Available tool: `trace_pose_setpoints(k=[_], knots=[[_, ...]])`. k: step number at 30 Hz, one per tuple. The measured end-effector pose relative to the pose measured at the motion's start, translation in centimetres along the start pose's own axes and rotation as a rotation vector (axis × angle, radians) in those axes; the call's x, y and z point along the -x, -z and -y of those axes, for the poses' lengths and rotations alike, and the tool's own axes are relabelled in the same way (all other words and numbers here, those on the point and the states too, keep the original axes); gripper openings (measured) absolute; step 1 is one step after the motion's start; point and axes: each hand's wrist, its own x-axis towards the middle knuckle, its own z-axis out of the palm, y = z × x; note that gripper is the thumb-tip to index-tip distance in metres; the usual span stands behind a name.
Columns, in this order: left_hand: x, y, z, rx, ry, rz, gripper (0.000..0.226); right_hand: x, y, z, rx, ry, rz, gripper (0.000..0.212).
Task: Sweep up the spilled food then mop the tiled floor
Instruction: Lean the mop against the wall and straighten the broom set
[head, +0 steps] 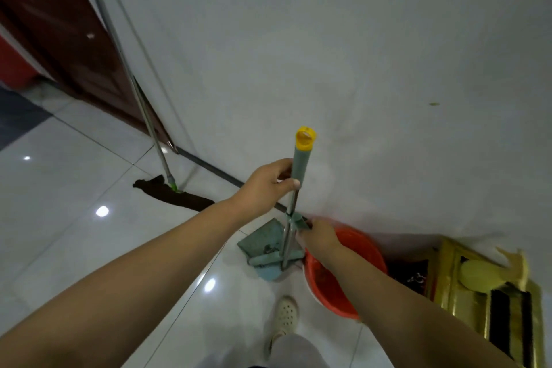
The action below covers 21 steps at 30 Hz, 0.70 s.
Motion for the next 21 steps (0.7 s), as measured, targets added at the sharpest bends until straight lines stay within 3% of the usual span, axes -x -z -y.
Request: trace_pose_setpoints(k=[21], knots=[[-8.0,4.2,-0.1,0.122,0.013,-0.227,0.027,-7.8,2.5,7.6,-0.233,-0.15,0.22,0.034]])
